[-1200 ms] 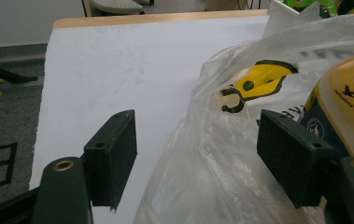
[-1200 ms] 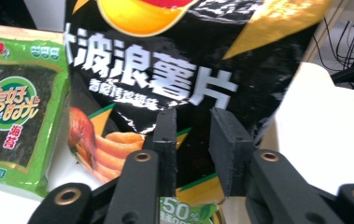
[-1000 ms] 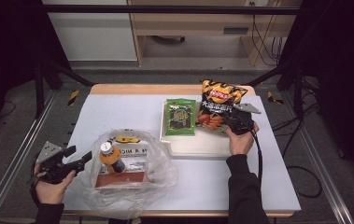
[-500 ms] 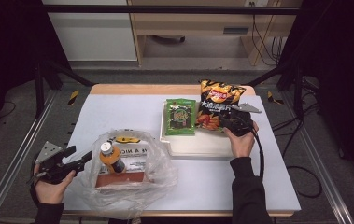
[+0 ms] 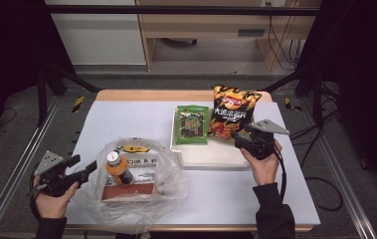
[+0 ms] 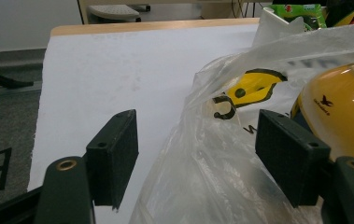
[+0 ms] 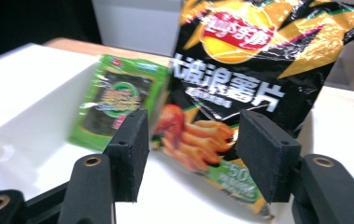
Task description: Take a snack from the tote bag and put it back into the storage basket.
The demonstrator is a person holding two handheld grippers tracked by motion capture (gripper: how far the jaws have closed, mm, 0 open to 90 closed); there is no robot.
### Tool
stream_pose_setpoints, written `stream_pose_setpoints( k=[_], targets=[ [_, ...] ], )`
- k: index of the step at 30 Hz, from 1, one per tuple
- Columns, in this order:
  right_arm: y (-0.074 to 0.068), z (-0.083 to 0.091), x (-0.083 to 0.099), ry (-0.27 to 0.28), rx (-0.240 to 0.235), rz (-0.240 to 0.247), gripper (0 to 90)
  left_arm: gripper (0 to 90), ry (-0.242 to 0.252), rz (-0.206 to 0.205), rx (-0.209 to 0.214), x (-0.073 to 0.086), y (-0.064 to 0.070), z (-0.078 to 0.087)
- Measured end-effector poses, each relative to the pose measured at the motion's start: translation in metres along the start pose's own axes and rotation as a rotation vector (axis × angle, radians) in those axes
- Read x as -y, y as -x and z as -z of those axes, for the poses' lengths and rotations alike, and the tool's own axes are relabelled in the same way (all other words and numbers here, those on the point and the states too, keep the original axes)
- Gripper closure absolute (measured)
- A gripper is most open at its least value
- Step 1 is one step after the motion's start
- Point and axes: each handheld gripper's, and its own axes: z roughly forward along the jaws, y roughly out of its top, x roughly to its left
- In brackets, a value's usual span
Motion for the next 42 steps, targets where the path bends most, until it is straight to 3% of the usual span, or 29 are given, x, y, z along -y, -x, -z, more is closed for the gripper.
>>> stream_pose_setpoints(
  k=[5, 9, 17, 31, 40, 42],
  targets=[
    [-0.009, 0.016, 0.008, 0.020, -0.051, -0.001, 44.0, 31.5, 0.003, -0.002, 0.015, 0.000, 0.003, 0.001],
    [-0.018, 0.020, 0.016, 0.001, -0.088, 0.023, 41.2, 32.6, 0.018, -0.010, 0.031, -0.003, 0.007, 0.004],
    [-0.035, 0.029, 0.020, 0.037, -0.162, 0.039, 41.1, 36.1, 0.044, -0.033, 0.075, -0.008, 0.018, 0.011],
    [-0.095, 0.020, 0.024, 0.050, -0.351, 0.167, 45.6, 39.8, -0.014, -0.066, 0.098, 0.000, 0.033, 0.014],
    [-0.139, 0.011, 0.022, 0.064, -0.495, 0.202, 54.5, 36.0, -0.056, -0.092, 0.102, 0.010, 0.041, 0.010],
    [-0.150, 0.008, 0.021, 0.049, -0.546, 0.197, 56.3, 34.6, -0.073, -0.094, 0.100, 0.015, 0.042, 0.009]
  ],
)
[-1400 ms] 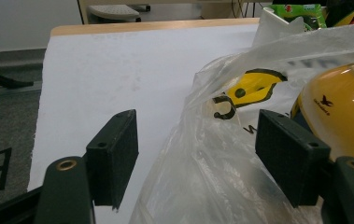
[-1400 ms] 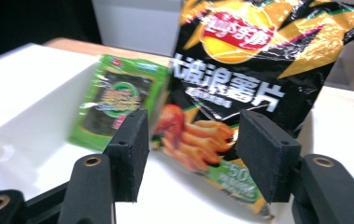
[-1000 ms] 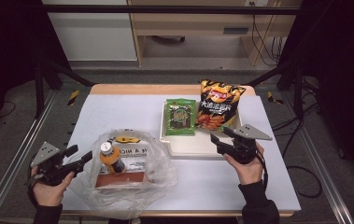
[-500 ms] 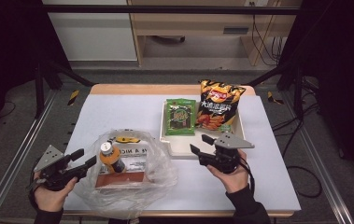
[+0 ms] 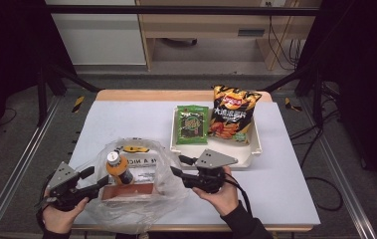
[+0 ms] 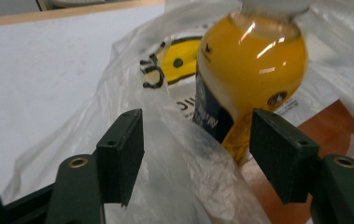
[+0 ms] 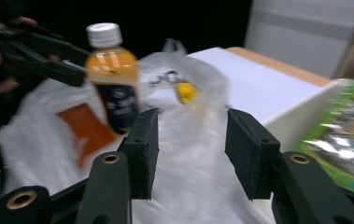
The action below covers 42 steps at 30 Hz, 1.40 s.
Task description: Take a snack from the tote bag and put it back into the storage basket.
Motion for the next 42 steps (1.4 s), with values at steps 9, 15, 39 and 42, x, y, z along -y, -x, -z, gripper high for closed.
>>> stream_pose_setpoints(
  k=[9, 15, 39, 42],
  targets=[
    [-0.027, -0.037, -0.008, -0.085, -0.149, 0.012, 60.7, 32.1, -0.077, -0.012, -0.002, 0.017, 0.003, -0.006],
    [-0.047, -0.068, -0.004, -0.178, -0.209, 0.053, 56.7, 31.3, -0.088, 0.000, 0.003, 0.025, 0.001, -0.006],
    [-0.053, -0.102, 0.021, -0.354, -0.205, 0.138, 33.9, 42.4, -0.076, 0.058, -0.026, 0.032, -0.008, 0.009],
    [-0.049, -0.096, 0.016, -0.320, -0.210, 0.115, 35.8, 42.3, -0.075, 0.062, -0.025, 0.032, -0.009, 0.009]
  ],
)
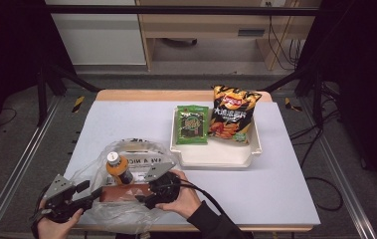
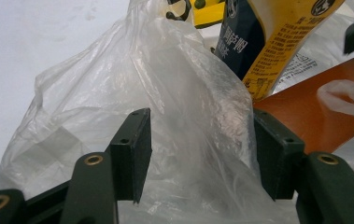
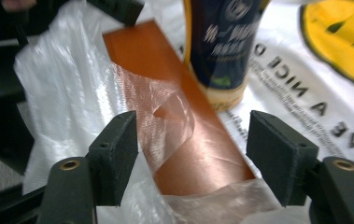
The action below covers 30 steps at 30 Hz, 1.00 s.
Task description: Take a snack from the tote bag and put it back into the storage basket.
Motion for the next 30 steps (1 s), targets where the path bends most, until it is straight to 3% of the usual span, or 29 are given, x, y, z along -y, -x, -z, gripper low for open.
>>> stream_pose_setpoints(
  k=[4, 8, 12, 18, 23, 26, 30],
  targets=[
    [0.009, 0.013, -0.004, 0.076, 0.047, -0.036, 41.8, 42.2, 0.007, -0.006, -0.006, 0.000, 0.000, -0.001],
    [0.017, 0.011, -0.001, 0.026, 0.094, -0.029, 43.8, 41.5, 0.012, -0.005, -0.008, -0.001, 0.001, -0.003],
    [0.014, 0.005, 0.006, -0.028, 0.068, -0.014, 38.7, 41.3, 0.018, 0.002, -0.014, -0.001, 0.001, -0.003],
    [0.002, 0.008, 0.012, -0.016, 0.044, 0.002, 31.7, 40.9, 0.019, 0.004, -0.019, -0.001, 0.001, -0.003],
    [-0.002, -0.005, 0.015, -0.071, 0.038, 0.043, 27.0, 40.5, 0.020, 0.004, -0.023, -0.001, 0.000, -0.004],
    [-0.001, -0.009, 0.014, -0.075, 0.023, 0.042, 26.7, 40.6, 0.025, 0.008, -0.025, -0.001, -0.001, -0.004],
    [-0.003, -0.013, 0.014, -0.112, 0.017, 0.087, 31.4, 40.9, 0.031, 0.016, -0.027, -0.002, -0.002, -0.007]
  ],
)
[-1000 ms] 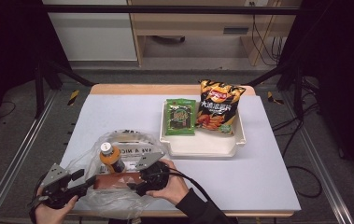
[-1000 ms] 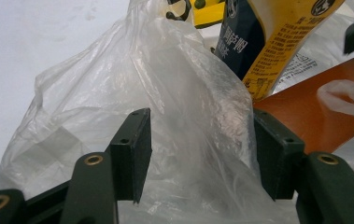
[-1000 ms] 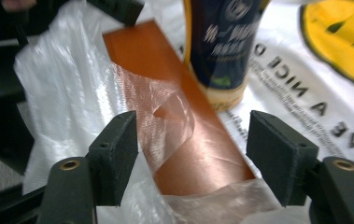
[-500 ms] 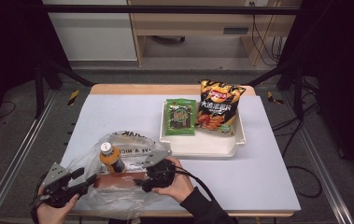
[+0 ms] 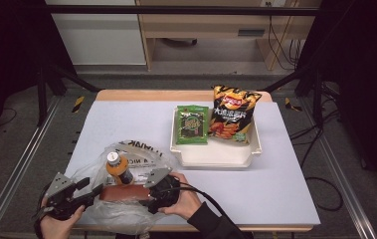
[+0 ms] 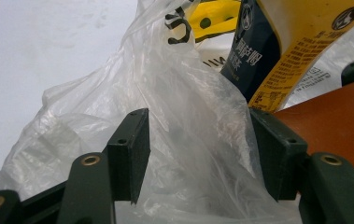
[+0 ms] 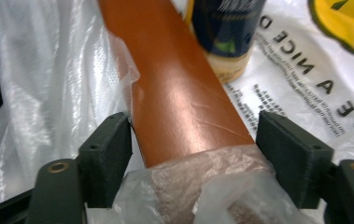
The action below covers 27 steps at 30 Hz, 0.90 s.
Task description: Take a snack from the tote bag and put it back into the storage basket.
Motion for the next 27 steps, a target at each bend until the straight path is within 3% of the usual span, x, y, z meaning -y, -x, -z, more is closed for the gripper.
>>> stream_pose_setpoints(
  k=[4, 9, 15, 21, 27],
  targets=[
    [0.000, 0.004, 0.000, -0.041, -0.002, -0.011, 41.1, 41.0, 0.008, 0.000, 0.001, 0.000, -0.001, 0.001],
    [0.008, 0.013, 0.009, -0.042, 0.049, -0.054, 42.8, 38.1, 0.005, -0.011, 0.011, -0.001, 0.001, -0.002],
    [0.007, 0.011, 0.010, -0.010, 0.061, -0.042, 41.6, 34.5, -0.089, -0.063, 0.010, 0.004, 0.003, -0.012],
    [0.010, 0.035, 0.012, 0.089, 0.049, -0.105, 36.8, 34.3, -0.130, -0.078, -0.005, 0.010, 0.002, -0.022],
    [0.010, 0.053, 0.029, 0.058, 0.061, -0.138, 30.3, 34.2, -0.156, -0.095, -0.018, 0.013, 0.002, -0.028]
  ],
)
